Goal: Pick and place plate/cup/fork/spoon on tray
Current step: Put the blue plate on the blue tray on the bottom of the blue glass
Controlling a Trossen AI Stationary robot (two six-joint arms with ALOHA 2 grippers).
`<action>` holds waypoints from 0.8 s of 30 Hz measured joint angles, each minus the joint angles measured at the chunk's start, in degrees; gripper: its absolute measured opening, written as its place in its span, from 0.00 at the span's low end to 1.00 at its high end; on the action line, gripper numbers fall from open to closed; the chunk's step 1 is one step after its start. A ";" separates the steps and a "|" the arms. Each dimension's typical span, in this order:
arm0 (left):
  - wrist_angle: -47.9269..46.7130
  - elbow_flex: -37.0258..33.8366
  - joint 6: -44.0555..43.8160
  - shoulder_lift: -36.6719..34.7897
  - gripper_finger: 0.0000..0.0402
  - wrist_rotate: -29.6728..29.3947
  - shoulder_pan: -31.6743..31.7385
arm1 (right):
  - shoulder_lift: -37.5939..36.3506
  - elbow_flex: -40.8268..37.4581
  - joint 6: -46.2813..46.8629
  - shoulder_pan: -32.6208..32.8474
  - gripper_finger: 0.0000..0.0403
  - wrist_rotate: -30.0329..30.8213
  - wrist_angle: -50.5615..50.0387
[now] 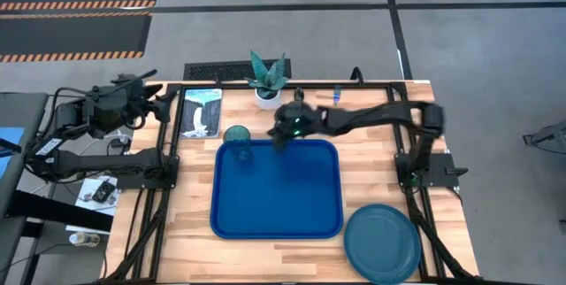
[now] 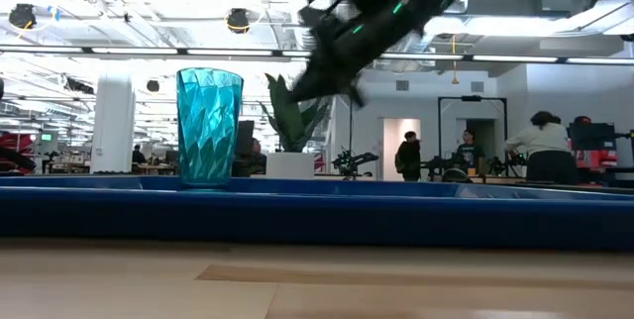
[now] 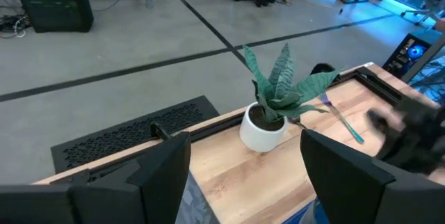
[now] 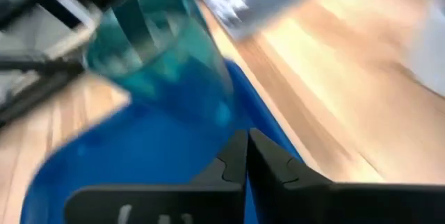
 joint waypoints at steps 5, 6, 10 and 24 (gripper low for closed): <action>-0.07 0.00 0.05 0.00 0.65 0.19 0.00 | -11.83 -0.04 1.40 0.42 0.21 2.27 -35.56; -0.08 0.00 0.07 -0.02 0.65 0.24 0.00 | -13.67 -0.09 2.68 1.32 0.24 3.81 -42.08; -0.09 0.00 0.11 -0.02 0.65 0.28 -0.01 | -20.58 -3.45 10.38 7.18 0.40 8.28 -58.60; -0.09 0.00 0.76 0.01 0.65 0.30 -0.02 | -31.85 -29.27 29.72 38.38 0.62 4.02 -49.29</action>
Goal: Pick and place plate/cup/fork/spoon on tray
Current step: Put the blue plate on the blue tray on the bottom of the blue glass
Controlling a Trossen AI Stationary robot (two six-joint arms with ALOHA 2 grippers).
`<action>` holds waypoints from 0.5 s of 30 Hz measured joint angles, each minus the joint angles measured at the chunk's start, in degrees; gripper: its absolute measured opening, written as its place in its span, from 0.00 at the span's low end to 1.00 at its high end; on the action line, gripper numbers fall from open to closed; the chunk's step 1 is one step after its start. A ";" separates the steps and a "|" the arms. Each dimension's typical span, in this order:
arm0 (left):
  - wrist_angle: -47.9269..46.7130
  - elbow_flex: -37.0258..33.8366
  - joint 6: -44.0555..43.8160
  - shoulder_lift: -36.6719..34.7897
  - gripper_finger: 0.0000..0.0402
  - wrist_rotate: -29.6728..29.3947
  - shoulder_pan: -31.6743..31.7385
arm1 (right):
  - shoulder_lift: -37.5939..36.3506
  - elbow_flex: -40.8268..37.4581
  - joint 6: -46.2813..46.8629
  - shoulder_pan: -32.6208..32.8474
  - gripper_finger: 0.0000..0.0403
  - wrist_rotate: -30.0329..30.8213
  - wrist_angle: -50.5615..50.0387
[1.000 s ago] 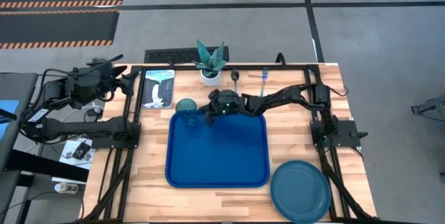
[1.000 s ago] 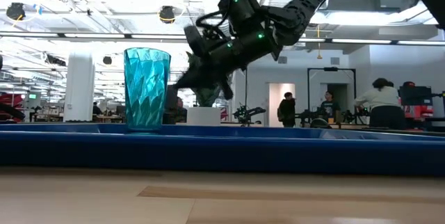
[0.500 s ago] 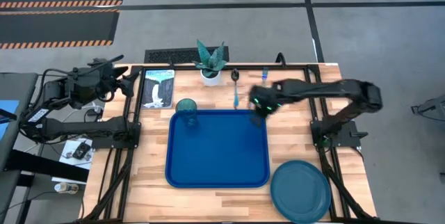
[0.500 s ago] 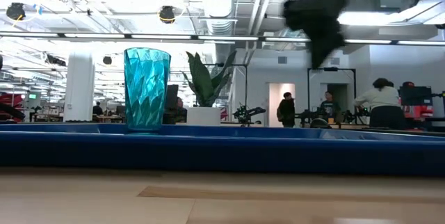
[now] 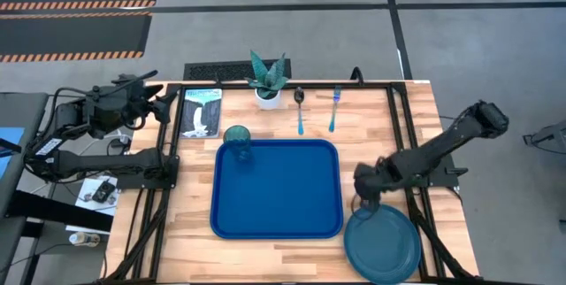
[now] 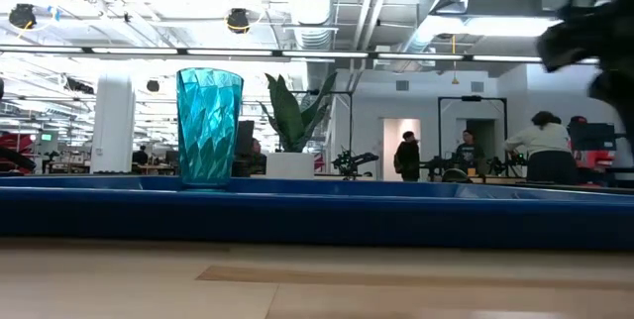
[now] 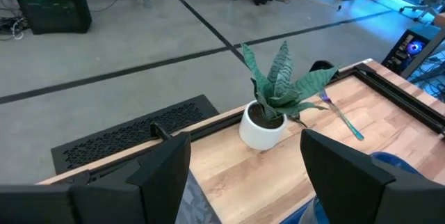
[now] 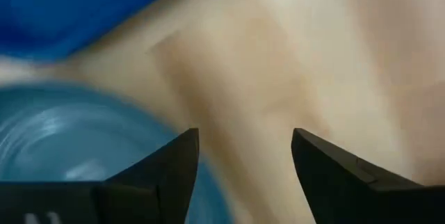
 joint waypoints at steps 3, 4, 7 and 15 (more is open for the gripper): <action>0.02 0.00 -0.02 0.00 0.65 0.00 0.00 | 1.69 -1.17 0.67 2.22 0.62 -1.99 0.27; 0.06 0.00 -0.02 0.00 0.65 -0.03 0.01 | 2.27 -1.38 0.63 2.54 0.62 -2.67 0.36; 0.11 0.00 -0.02 0.00 0.65 -0.23 0.01 | 4.60 -2.20 0.28 2.57 0.62 -4.42 0.74; 0.13 0.00 -0.01 0.02 0.65 -0.86 0.01 | 10.16 -2.49 -5.42 1.54 0.62 -8.28 4.96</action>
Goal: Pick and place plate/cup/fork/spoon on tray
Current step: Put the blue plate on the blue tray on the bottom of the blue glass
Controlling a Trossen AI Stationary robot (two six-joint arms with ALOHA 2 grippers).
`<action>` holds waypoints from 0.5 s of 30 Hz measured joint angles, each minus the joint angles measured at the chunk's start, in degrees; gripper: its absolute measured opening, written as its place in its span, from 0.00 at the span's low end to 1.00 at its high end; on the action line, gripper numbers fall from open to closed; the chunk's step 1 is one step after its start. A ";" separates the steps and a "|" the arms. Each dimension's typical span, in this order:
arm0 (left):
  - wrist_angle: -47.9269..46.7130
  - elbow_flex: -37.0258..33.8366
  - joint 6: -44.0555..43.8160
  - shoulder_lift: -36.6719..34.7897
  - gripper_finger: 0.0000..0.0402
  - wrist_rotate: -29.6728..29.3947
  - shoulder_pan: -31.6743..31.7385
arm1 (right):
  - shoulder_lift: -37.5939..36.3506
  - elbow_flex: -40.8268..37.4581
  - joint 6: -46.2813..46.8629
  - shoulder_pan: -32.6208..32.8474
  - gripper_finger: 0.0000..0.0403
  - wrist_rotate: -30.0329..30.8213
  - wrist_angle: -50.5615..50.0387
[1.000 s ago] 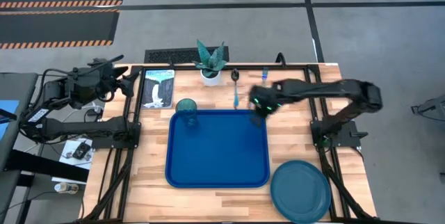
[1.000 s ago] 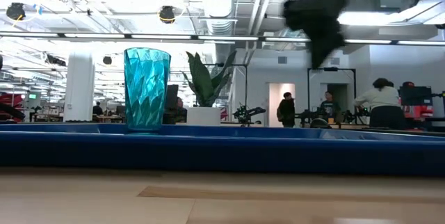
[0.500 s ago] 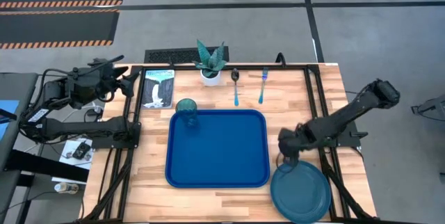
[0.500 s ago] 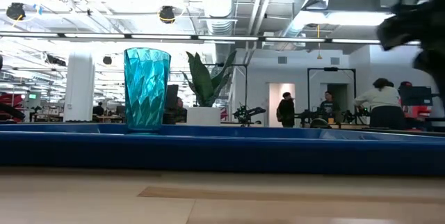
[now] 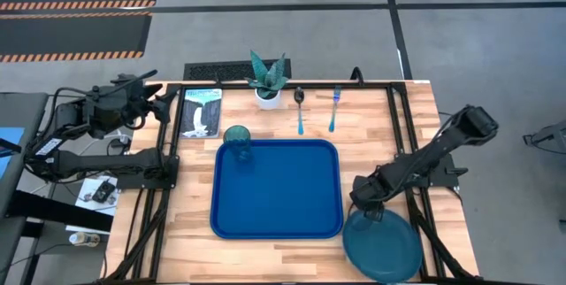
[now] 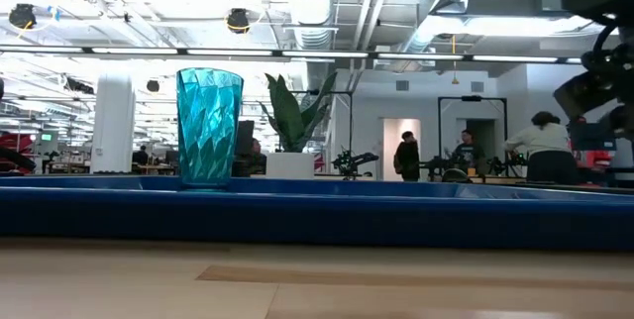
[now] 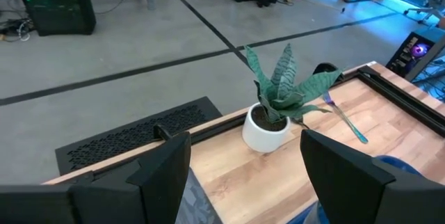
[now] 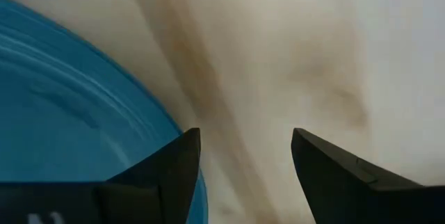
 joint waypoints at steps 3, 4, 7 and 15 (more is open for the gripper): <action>-0.01 0.00 0.01 0.00 0.65 0.00 -0.01 | 0.57 0.04 -0.08 -0.46 0.62 -2.21 0.29; 0.00 0.00 0.01 0.00 0.65 -0.01 0.01 | 0.54 0.04 -0.22 -0.46 0.62 -2.77 -0.11; -0.01 0.00 0.01 0.00 0.65 -0.01 -0.01 | -0.40 0.04 -0.26 -0.46 0.62 -3.21 -0.85; -0.01 0.00 0.03 0.00 0.65 -0.32 0.00 | -8.79 0.07 3.65 -0.46 0.62 -2.50 -2.05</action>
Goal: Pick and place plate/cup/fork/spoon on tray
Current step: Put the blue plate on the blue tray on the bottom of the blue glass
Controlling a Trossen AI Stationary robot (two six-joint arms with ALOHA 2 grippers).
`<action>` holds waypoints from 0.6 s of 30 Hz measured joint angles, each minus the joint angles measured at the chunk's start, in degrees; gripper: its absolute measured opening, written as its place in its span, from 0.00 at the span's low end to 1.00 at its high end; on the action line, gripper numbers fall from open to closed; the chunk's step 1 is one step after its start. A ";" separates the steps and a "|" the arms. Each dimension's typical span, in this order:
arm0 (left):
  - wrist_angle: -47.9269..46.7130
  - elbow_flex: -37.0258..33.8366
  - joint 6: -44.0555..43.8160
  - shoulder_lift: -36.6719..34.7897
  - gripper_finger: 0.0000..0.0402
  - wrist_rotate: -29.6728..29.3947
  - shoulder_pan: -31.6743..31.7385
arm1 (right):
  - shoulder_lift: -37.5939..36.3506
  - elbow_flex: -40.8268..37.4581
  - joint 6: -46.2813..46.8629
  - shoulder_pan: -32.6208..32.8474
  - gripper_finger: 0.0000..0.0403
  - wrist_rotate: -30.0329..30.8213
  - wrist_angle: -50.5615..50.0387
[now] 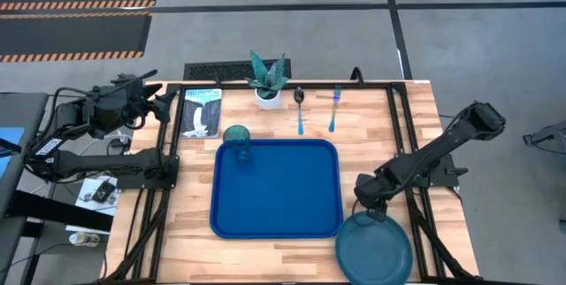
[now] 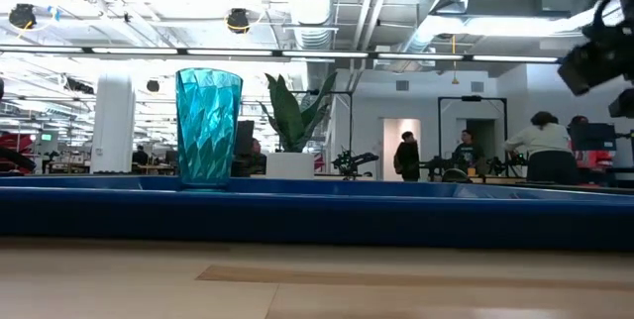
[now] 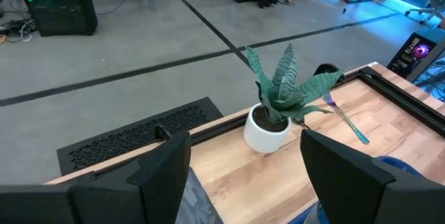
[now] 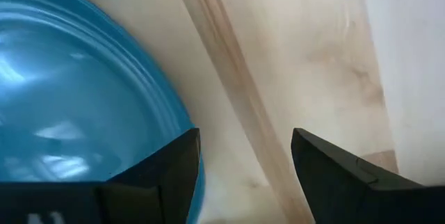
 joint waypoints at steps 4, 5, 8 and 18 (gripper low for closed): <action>-0.02 0.00 0.00 0.00 0.65 -0.01 0.01 | -2.46 0.04 0.84 1.12 0.62 1.34 0.47; -0.02 0.00 0.00 0.00 0.65 -0.01 0.00 | -2.15 0.04 0.73 1.46 0.62 1.50 0.24; -0.02 0.00 0.00 0.00 0.65 -0.04 -0.01 | -0.23 0.04 0.41 2.43 0.62 1.60 0.49; -0.10 0.00 0.01 0.00 0.65 -0.08 0.00 | 8.88 -0.32 -6.81 2.33 0.62 0.79 6.31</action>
